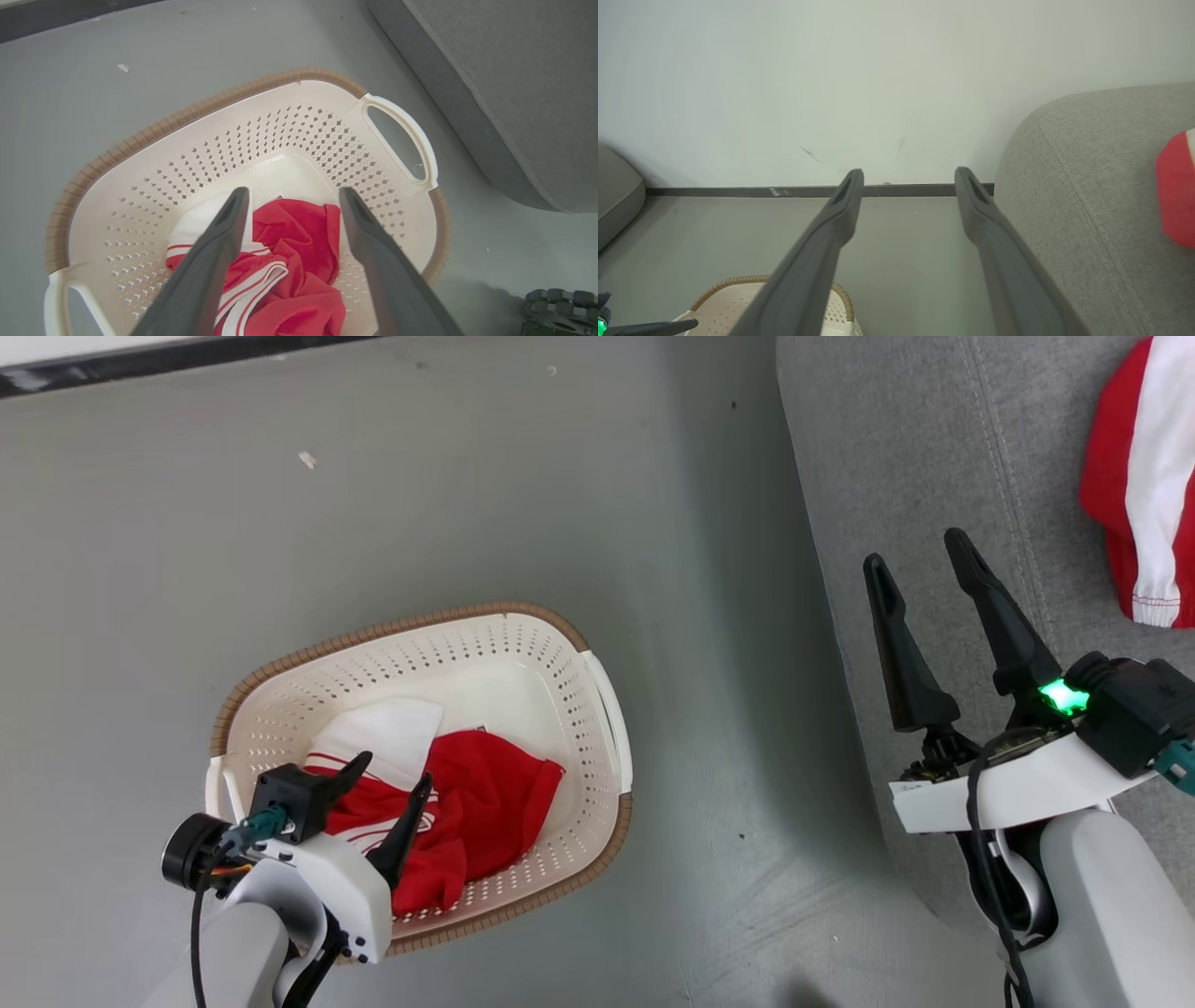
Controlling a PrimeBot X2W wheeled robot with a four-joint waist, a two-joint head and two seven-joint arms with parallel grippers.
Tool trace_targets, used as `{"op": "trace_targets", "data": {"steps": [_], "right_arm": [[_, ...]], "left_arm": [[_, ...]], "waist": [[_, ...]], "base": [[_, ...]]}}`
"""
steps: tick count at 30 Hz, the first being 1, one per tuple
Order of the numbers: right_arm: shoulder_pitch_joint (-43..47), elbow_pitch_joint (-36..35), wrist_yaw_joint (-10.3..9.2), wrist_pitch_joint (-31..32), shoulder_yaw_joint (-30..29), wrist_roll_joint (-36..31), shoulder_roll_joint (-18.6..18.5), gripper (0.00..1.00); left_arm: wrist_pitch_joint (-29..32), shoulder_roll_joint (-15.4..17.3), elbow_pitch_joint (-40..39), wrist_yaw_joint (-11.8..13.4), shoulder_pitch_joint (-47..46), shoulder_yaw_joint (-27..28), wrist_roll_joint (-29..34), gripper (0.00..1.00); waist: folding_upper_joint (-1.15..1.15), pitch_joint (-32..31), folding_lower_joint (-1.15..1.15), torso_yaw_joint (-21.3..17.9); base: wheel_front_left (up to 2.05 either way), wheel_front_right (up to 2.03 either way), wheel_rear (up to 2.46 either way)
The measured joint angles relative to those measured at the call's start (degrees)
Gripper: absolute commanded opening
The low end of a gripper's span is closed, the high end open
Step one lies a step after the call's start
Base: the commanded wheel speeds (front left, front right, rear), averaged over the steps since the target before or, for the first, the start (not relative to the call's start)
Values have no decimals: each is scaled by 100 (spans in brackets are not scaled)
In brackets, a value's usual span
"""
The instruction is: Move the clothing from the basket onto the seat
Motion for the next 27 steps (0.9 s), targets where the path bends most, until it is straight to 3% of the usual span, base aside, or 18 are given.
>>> {"op": "trace_targets", "data": {"steps": [27], "right_arm": [[-820, -363, 0, -1, -2, -245, 30, 100]], "left_arm": [[404, 48, 1313, -47, -801, -376, -31, 100]], "waist": [[0, 1020, 0, -432]], "base": [[0, 0, 0]]}}
